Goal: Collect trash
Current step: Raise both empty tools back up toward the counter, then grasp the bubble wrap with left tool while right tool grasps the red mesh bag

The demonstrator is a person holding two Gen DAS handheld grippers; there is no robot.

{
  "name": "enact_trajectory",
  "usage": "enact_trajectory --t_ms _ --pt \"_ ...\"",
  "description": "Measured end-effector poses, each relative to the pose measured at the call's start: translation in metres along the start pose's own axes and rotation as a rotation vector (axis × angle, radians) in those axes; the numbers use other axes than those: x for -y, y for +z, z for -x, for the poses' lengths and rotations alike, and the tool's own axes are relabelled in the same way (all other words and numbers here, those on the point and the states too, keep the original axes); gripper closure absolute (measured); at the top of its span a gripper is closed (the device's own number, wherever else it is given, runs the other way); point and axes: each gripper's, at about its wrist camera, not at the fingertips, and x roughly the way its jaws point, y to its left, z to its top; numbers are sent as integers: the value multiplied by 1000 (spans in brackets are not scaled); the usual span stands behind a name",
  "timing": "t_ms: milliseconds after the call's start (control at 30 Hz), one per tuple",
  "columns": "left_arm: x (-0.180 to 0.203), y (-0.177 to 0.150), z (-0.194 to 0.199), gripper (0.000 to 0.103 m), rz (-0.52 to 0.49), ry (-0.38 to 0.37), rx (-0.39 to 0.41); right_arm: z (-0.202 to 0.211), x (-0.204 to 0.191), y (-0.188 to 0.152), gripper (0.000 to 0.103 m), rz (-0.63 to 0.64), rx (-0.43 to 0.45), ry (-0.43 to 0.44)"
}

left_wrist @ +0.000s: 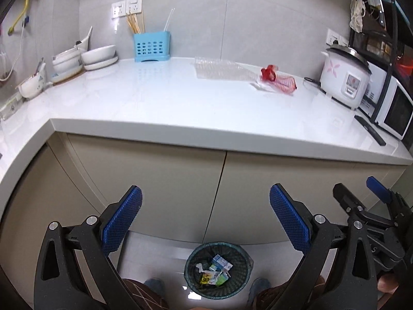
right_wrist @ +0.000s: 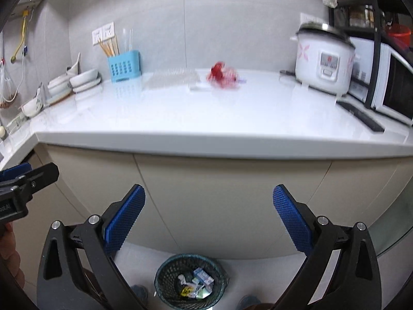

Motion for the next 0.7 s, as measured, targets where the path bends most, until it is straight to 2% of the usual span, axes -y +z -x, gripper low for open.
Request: enact_trajectory --t_ms 233,400,567,700 --pt "10 54 10 6 -9 12 12 6 6 51 8 1 35 2" --pt "19 98 5 6 -19 16 19 -9 14 92 8 -6 41 -5" --pt "34 147 -28 6 -34 30 19 -47 22 131 8 6 32 -23" --pt "50 184 -73 6 -53 28 -5 -90 27 156 8 12 4 -22"
